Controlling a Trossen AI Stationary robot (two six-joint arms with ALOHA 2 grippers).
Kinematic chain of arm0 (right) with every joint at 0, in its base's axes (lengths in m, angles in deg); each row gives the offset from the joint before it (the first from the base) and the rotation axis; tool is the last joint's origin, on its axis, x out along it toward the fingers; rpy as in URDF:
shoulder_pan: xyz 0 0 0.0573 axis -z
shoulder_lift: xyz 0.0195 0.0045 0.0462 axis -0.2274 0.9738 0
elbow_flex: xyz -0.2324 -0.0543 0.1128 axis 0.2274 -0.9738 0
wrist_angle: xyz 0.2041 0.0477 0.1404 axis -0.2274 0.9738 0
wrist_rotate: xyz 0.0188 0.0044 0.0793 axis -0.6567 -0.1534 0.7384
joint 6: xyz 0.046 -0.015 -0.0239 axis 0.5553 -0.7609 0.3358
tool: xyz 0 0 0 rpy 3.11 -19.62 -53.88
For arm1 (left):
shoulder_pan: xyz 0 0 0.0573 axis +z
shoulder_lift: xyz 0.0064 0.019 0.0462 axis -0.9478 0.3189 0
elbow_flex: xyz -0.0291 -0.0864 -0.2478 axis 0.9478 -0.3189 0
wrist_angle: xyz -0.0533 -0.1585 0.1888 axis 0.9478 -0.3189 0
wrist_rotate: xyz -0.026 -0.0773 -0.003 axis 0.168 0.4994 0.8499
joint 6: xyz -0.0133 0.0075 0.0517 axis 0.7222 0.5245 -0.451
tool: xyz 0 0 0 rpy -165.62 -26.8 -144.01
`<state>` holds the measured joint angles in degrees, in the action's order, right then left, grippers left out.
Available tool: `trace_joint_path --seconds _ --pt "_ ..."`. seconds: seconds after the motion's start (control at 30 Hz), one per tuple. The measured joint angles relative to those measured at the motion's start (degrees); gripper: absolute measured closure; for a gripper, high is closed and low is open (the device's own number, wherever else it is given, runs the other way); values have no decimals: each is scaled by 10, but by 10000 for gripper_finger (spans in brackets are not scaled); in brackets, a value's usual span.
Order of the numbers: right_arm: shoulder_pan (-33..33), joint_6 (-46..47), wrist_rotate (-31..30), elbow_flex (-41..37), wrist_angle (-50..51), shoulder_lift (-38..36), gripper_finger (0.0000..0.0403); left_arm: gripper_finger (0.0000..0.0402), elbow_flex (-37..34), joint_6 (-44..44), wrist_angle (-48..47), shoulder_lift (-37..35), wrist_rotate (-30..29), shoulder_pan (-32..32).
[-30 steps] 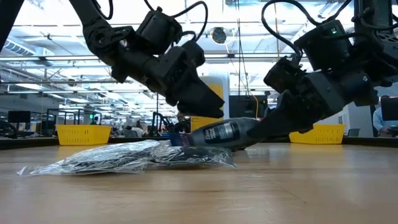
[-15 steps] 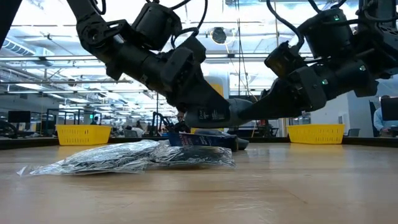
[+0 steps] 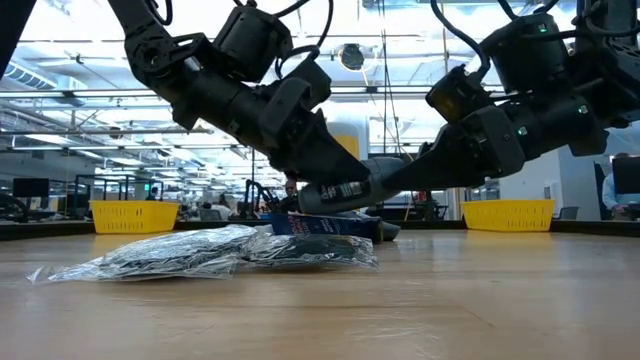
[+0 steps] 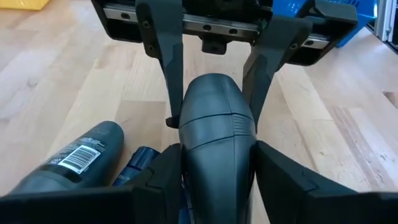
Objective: Pick & Place Travel size toiletries
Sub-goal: Put the gray deodorant into the left yellow bin
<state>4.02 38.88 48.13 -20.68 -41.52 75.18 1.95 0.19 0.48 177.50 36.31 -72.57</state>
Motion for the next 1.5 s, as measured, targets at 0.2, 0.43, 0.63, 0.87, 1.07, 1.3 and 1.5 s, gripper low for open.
trace_joint_path --seconds 0.2,0.43,0.63,0.87,1.07,1.3,1.5 --pt "0 -4 0 0 -4 0 201 227 0 -25 -3 -1 -1 -2" --pt "1 -46 0 3 -25 -30 136 245 0 -35 -57 -26 -3 -2" --pt "1 -69 -2 1 -9 -94 78 239 0 -44 -182 -120 -43 -4" --pt "-7 -12 -2 1 -18 -79 73 237 0 0 -467 -278 -309 -6" --pt "-15 -16 -32 1 -70 -26 77 237 0 162 -692 -352 -419 90" --pt "-15 -19 -30 1 -125 10 78 236 0 224 -775 -337 -423 318" --pt "-19 -13 -28 1 -127 10 78 236 0 182 -732 -322 -362 482"
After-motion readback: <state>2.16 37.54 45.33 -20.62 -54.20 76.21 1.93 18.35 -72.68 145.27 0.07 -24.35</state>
